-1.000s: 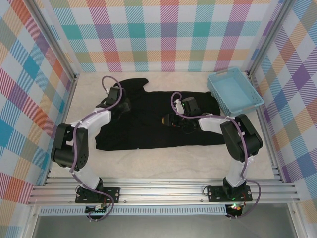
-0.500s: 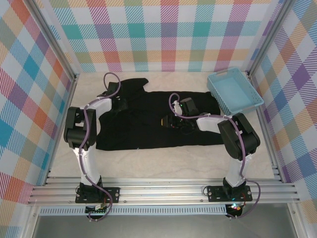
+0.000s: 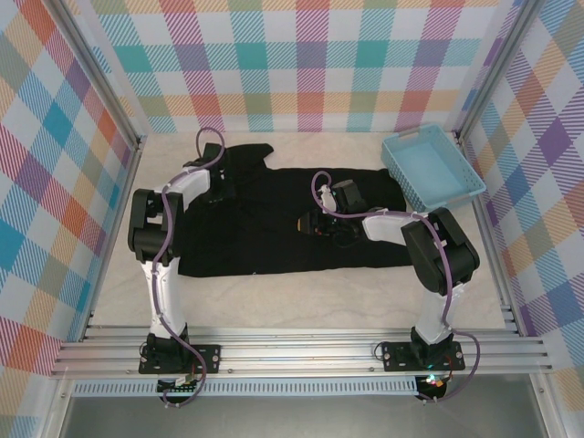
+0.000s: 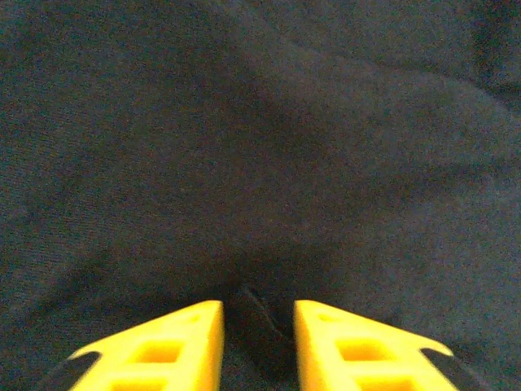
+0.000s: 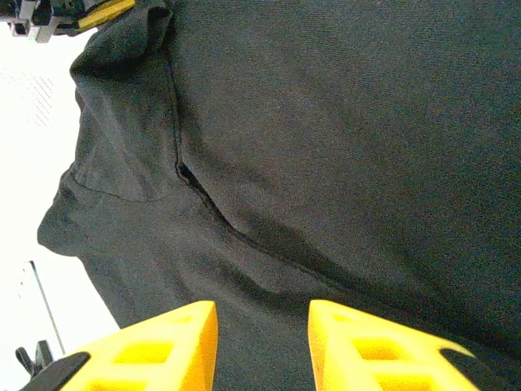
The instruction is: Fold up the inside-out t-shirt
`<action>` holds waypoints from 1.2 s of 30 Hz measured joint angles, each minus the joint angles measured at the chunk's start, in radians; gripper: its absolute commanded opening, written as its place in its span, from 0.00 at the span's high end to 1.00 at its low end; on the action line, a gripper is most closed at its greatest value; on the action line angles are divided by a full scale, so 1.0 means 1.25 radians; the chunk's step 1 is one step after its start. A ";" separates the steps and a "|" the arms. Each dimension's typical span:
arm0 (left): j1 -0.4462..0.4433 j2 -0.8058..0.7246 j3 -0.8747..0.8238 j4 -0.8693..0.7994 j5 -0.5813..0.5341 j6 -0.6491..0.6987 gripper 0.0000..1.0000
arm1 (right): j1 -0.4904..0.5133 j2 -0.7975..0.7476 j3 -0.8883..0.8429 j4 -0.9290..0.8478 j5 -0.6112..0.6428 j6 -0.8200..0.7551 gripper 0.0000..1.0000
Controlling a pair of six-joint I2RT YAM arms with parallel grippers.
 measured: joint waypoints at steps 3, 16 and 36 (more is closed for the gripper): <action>0.002 0.001 0.004 -0.009 -0.002 0.003 0.84 | 0.000 0.000 0.000 0.000 0.000 0.000 0.65; 0.009 -0.038 0.007 -0.026 -0.071 0.027 0.97 | 0.000 0.000 0.000 -0.004 0.002 0.000 0.65; 0.028 -0.073 0.006 -0.014 -0.166 0.049 0.48 | 0.000 -0.029 0.021 -0.094 0.060 -0.054 0.62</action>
